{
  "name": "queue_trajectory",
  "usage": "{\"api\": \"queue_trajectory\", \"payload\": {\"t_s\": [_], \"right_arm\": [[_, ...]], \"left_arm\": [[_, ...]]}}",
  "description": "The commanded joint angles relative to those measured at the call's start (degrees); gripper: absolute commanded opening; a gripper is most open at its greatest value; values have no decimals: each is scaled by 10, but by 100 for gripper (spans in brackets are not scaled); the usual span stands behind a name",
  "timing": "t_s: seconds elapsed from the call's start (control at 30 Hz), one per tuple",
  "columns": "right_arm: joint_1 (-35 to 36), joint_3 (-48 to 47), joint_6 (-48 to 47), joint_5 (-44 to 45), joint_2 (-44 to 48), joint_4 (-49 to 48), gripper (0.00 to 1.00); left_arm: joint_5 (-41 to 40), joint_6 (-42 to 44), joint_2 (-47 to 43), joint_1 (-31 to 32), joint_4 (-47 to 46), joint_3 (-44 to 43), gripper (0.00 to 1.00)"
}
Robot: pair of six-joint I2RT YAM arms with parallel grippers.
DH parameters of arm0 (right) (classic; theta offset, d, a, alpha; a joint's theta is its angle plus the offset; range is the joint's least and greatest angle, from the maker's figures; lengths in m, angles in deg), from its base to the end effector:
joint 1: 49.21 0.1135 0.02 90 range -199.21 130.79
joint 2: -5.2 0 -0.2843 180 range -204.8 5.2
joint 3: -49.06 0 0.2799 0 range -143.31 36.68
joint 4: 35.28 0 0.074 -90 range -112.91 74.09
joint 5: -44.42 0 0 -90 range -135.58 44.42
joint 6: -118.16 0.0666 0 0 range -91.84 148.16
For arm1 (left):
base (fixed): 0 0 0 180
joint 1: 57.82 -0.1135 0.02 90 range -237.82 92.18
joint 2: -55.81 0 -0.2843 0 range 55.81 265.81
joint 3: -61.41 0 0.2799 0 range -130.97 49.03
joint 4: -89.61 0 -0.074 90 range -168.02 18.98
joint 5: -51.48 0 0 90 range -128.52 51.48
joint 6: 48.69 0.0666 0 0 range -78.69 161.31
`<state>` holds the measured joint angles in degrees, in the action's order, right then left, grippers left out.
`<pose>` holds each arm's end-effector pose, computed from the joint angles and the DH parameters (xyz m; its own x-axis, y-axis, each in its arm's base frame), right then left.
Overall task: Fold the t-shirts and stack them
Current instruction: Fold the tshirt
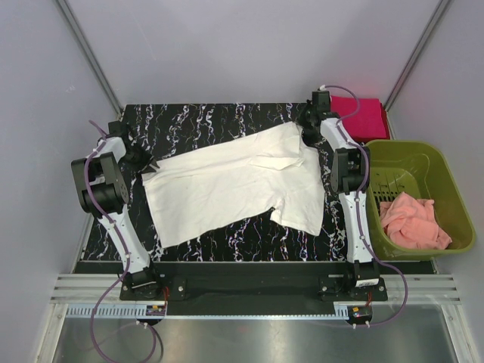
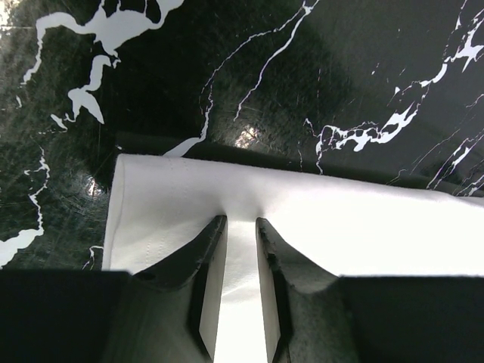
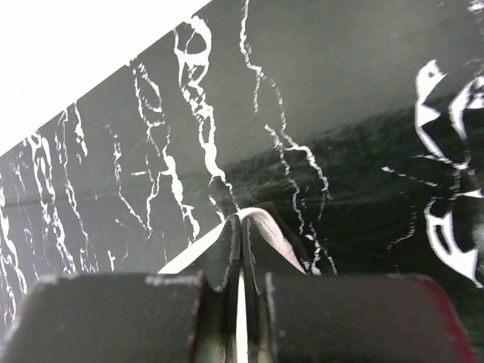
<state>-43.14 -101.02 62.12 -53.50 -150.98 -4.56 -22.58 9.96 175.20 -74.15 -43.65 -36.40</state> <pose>0.6657 0.0800 0.1147 -0.6141 0.4911 -0.6178 0.1551 0.8426 0.5157 0.4569 0.1148 0.1300 -0.6716 -0.7181 -0.1827 -0.6117 0.6765 -0.4101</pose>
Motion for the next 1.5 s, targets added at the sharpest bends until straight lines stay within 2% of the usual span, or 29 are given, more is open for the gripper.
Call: {"api": "queue_trajectory", "payload": {"t_s": [0.0, 0.1, 0.27, 0.47, 0.53, 0.57, 0.67, 0.73, 0.87, 0.93, 1.07, 1.13, 1.23, 1.33, 1.47], "right_arm": [[-9, -56, 5, 35, 15, 1, 0], [-8, -63, 22, 24, 5, -3, 0], [-9, -60, 29, 76, 11, -3, 0], [-8, -99, 38, 58, -16, 6, 0], [-9, -107, 31, 39, -21, 6, 7], [-8, -113, 30, 34, -18, 10, 15], [-10, -136, 20, 17, -2, 50, 28], [-8, -137, 14, 5, 17, 80, 44], [-5, -75, -26, 20, 115, 163, 62], [-6, -50, -33, 30, 149, 192, 65], [-6, 81, -17, -7, 260, 229, 73], [-5, 124, -22, -62, 288, 243, 74], [-1, 271, -56, -120, 356, 225, 75], [-2, 349, -56, -158, 411, 189, 62], [-2, 431, -52, -194, 431, 159, 41]], "left_arm": [[-7, 2, 17, -5, 1, -5, 28], [-6, 11, 21, -4, 4, -25, 28], [-28, 33, 22, -5, 24, -52, 28], [-31, 48, 22, -4, 28, -64, 28], [-39, 59, 9, -4, 33, -71, 35], [-46, 62, -8, -3, 46, -82, 46], [-69, 74, -61, -2, 70, -84, 55], [-99, 75, -96, 2, 80, -70, 62], [-134, 61, -195, 2, 90, 22, 64], [-122, 54, -219, 2, 88, 58, 63], [-92, 60, -250, 2, 76, 144, 57], [-66, 67, -247, 2, 76, 156, 58], [-38, 87, -224, 3, 65, 144, 63], [-50, 103, -184, 3, 82, 107, 63], [-71, 106, -165, 3, 77, 92, 51]]}}
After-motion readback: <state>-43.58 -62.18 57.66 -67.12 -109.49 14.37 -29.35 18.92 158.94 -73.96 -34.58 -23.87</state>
